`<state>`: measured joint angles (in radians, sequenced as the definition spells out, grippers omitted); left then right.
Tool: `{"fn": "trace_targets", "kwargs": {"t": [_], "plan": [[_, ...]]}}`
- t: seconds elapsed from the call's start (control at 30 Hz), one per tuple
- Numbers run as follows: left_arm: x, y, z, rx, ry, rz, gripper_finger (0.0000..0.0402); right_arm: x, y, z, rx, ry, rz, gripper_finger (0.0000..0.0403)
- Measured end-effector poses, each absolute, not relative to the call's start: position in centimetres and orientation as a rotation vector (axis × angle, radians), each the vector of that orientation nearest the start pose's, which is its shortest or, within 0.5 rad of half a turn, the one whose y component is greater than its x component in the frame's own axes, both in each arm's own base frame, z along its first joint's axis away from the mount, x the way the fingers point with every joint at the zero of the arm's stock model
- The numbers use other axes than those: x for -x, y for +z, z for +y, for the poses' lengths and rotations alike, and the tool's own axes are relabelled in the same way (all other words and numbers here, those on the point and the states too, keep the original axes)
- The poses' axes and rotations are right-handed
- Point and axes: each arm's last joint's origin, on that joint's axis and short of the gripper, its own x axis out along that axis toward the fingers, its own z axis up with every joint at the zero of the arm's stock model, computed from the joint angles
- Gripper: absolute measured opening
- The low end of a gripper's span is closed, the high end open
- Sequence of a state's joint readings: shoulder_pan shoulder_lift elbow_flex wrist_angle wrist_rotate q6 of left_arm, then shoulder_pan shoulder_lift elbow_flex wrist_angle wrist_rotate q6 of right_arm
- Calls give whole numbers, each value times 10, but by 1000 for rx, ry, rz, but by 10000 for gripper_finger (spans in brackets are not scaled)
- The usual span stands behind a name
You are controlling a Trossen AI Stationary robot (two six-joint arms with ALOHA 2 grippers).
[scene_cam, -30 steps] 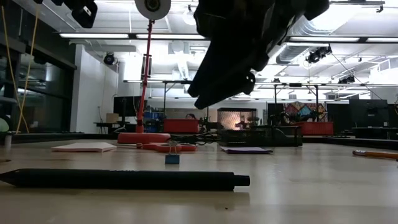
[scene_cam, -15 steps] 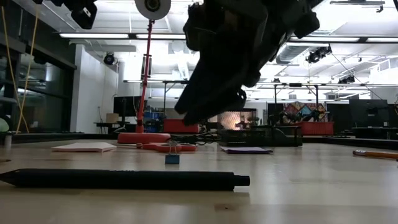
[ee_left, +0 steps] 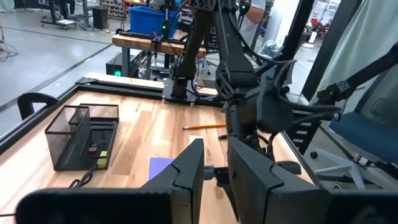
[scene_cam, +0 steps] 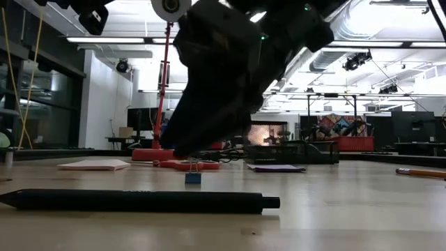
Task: Pick and place office supplies into organizer
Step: Put the blue binder clip into the black desk organizer
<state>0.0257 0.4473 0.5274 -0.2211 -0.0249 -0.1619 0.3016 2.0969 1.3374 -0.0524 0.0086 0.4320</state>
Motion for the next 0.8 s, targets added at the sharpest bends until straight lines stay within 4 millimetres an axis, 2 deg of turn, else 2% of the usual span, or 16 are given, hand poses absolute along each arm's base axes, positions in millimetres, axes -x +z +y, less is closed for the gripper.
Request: {"fn": "trace_targets", "kwargs": {"t": [0.2,0.5,0.63,0.8], "plan": [[-117,282,4,162,57,154,62,-414,131,129,-247,65,935,191],[-117,281,4,158,58,162,62,-413,130,131,-231,73,939,183],[-117,281,4,158,58,163,62,-413,130,130,-229,67,938,159],[-117,281,4,161,57,163,62,-412,129,129,-203,55,961,106]]}}
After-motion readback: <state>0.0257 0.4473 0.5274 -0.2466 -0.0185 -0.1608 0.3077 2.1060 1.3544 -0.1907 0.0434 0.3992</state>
